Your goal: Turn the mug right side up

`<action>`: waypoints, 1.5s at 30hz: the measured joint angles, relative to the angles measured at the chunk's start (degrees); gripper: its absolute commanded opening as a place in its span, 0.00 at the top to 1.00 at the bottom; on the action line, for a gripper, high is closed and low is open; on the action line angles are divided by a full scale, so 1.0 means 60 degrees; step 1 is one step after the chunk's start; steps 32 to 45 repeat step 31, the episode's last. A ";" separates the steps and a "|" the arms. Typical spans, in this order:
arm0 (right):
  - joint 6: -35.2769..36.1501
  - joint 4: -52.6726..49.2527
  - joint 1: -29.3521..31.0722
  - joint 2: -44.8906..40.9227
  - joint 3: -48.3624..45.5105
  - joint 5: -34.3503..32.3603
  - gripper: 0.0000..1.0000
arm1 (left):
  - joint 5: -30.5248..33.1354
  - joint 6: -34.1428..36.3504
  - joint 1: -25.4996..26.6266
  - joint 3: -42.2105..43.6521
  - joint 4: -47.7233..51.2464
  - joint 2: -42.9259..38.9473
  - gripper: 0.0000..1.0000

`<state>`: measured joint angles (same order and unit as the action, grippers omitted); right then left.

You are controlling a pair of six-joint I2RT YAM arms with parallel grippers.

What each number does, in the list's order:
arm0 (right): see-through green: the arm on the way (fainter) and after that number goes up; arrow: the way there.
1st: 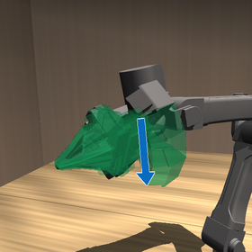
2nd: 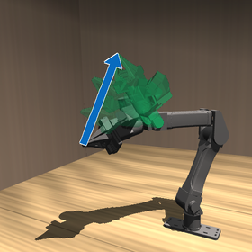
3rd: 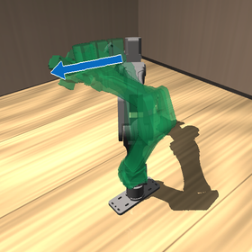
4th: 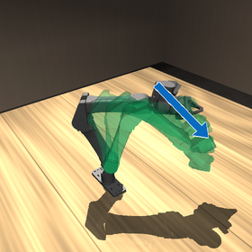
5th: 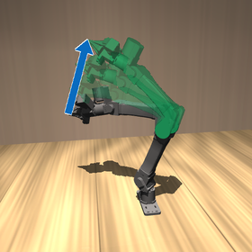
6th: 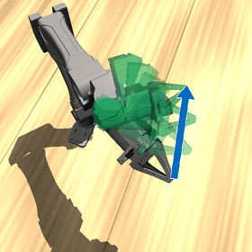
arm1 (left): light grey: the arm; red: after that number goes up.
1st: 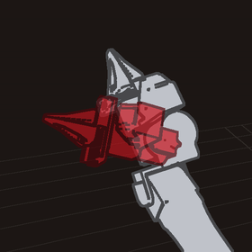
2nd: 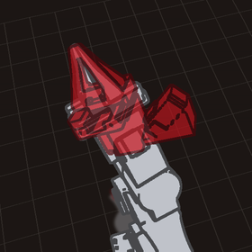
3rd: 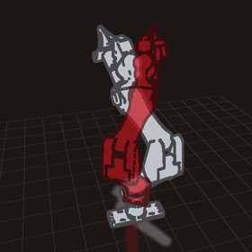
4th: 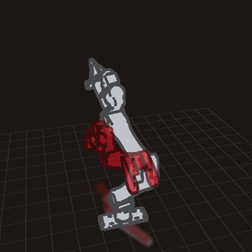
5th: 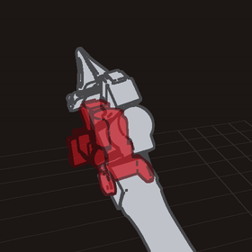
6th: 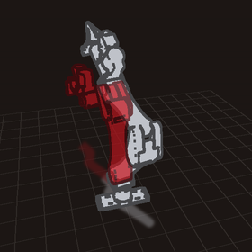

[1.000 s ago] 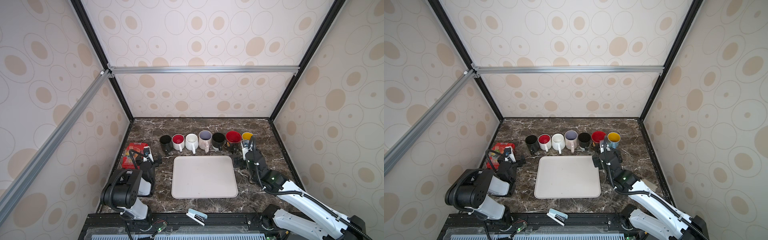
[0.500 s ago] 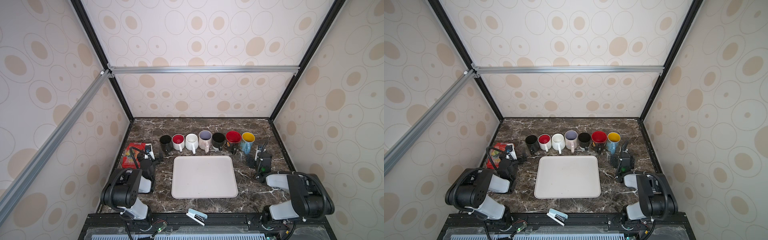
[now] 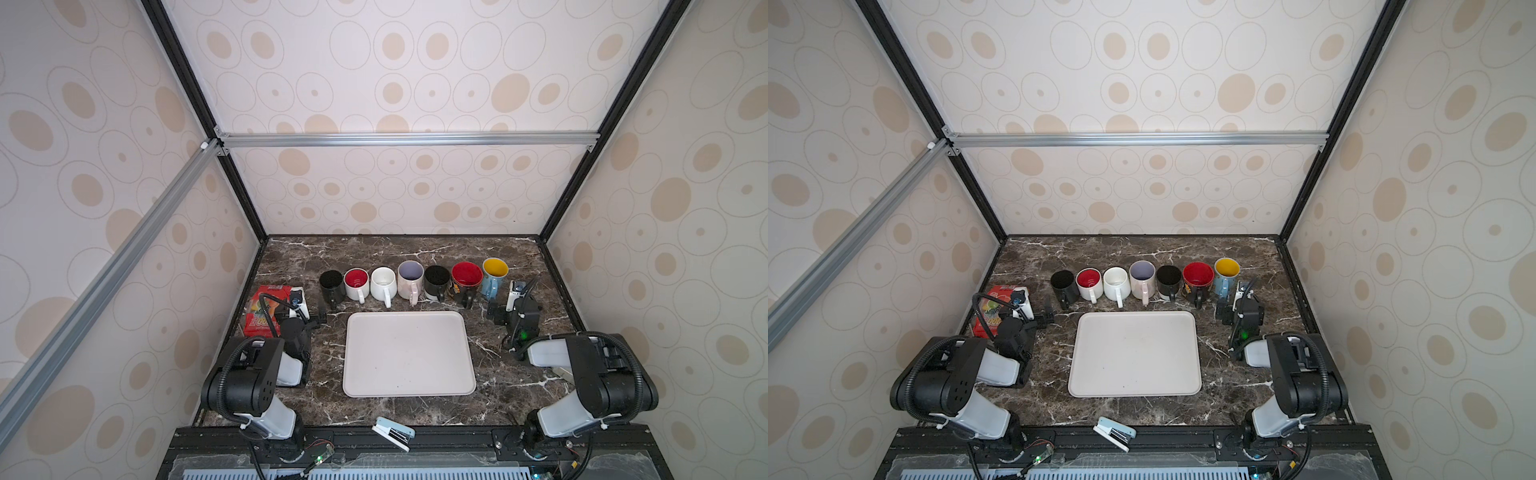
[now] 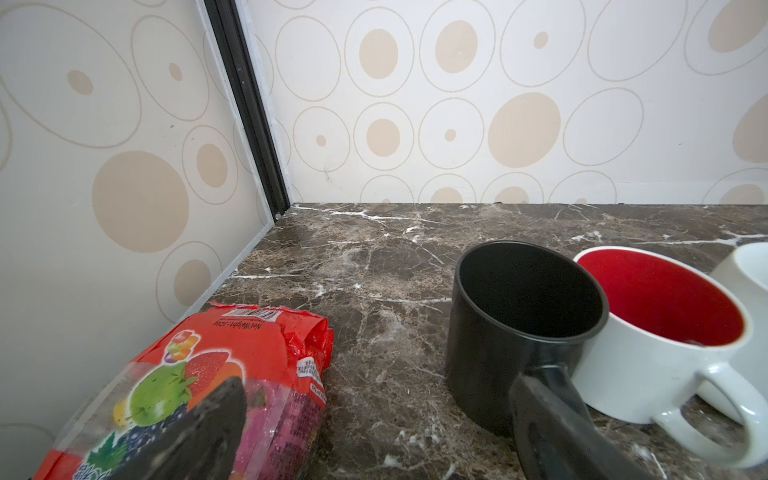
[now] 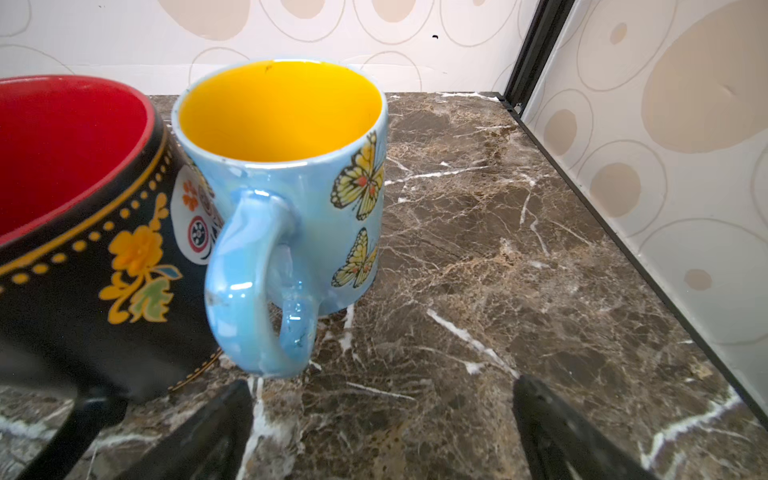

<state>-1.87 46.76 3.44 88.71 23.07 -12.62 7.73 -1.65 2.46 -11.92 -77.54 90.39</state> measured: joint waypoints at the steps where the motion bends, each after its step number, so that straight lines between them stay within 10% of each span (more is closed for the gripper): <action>1: 0.0004 -0.0004 0.0011 0.0004 0.0000 -0.0004 0.00 | -0.0007 0.0000 0.0000 0.0000 0.0007 0.0000 0.00; 45: 0.0040 -0.0015 0.0044 0.0000 0.0000 -0.0011 0.00 | -0.0346 -0.0004 -0.0160 -0.0142 0.0240 0.0015 0.00</action>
